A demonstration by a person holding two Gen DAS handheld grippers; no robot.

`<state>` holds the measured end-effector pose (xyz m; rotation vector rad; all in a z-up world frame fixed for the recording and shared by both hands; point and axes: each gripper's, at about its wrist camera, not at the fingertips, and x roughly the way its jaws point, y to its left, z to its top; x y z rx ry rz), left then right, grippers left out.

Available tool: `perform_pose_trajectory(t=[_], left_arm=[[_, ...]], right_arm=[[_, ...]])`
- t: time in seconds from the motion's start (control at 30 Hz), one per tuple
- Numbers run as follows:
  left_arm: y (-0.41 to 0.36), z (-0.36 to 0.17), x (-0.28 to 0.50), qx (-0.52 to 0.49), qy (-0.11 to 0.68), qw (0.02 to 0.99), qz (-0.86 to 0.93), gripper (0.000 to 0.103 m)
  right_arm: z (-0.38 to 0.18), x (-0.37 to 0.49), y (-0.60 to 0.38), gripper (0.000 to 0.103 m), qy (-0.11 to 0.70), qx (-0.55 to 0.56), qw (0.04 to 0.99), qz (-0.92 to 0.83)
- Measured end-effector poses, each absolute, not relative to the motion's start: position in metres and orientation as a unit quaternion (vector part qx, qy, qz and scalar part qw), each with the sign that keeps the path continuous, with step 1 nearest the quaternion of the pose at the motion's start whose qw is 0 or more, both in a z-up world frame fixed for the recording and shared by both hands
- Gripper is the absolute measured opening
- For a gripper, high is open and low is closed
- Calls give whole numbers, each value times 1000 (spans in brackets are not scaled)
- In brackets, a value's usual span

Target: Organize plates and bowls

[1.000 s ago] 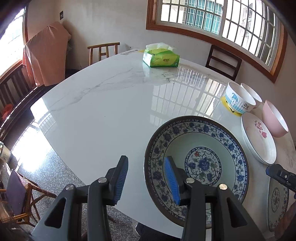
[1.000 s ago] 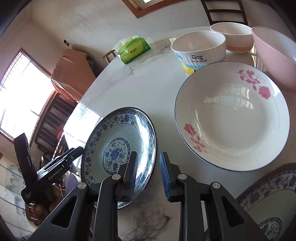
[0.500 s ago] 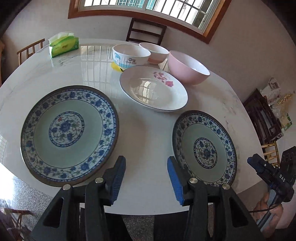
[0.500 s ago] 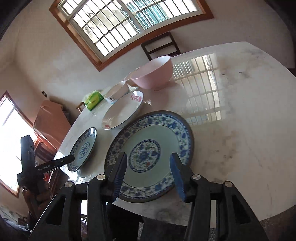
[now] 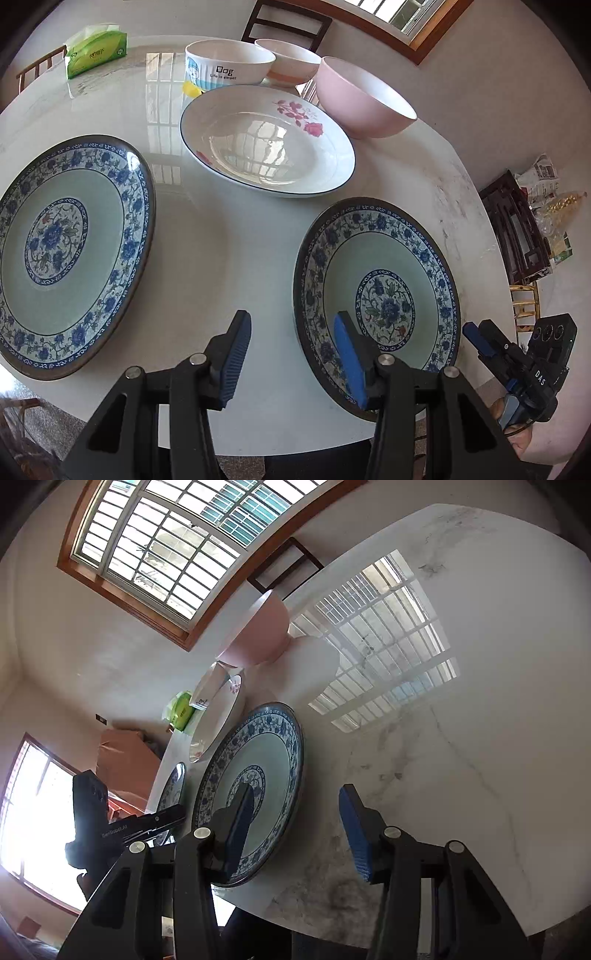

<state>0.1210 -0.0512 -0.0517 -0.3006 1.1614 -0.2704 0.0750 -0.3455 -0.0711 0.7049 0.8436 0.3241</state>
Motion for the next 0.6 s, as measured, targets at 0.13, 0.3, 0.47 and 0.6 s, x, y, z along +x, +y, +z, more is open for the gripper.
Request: perform_pose_trajectory(t=[0.13, 0.3, 0.47, 0.6], left_arm=[[-57, -57, 125, -143, 551, 811, -138, 48], [-57, -63, 129, -151, 559, 803, -138, 48], [-55, -64, 132, -162, 563, 800, -131, 47], [-64, -63, 133, -141, 570, 800, -126, 23]], right_arm=[[-78, 80, -343, 46, 403, 339, 834, 165], [-86, 87, -339, 46, 408, 352, 822, 182], [-86, 95, -334, 47, 413, 344, 820, 196], [-87, 101, -328, 47, 421, 334, 818, 206]])
